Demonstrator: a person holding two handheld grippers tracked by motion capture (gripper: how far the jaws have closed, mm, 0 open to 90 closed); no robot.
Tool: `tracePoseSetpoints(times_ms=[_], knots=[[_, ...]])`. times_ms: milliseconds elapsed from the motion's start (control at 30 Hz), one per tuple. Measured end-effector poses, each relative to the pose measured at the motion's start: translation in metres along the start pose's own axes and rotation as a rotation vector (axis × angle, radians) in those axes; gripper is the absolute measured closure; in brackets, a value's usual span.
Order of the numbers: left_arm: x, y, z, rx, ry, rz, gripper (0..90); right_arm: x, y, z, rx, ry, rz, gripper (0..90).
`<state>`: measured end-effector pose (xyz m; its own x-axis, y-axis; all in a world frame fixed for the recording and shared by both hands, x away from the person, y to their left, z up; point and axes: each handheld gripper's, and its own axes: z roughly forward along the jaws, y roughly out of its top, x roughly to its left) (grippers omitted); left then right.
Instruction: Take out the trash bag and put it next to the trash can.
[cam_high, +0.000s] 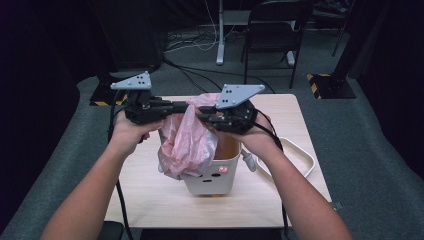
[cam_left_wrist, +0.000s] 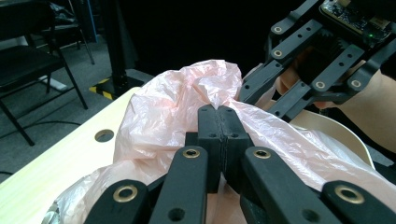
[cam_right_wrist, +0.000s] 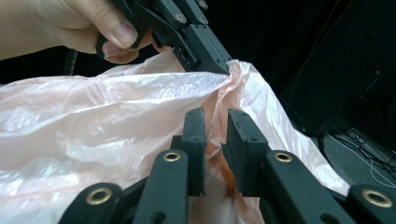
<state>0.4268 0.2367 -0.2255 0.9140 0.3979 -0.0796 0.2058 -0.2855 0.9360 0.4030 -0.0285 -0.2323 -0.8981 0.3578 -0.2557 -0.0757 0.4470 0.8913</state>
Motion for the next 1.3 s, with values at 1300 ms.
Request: tracePoseSetpoints(times_ms=[1300], knots=[[-0.012, 0.063, -0.051, -0.051, 0.119, 0.084, 89.6, 0.005, -0.022, -0.019, -0.024, -0.044, 0.102, 51.2]])
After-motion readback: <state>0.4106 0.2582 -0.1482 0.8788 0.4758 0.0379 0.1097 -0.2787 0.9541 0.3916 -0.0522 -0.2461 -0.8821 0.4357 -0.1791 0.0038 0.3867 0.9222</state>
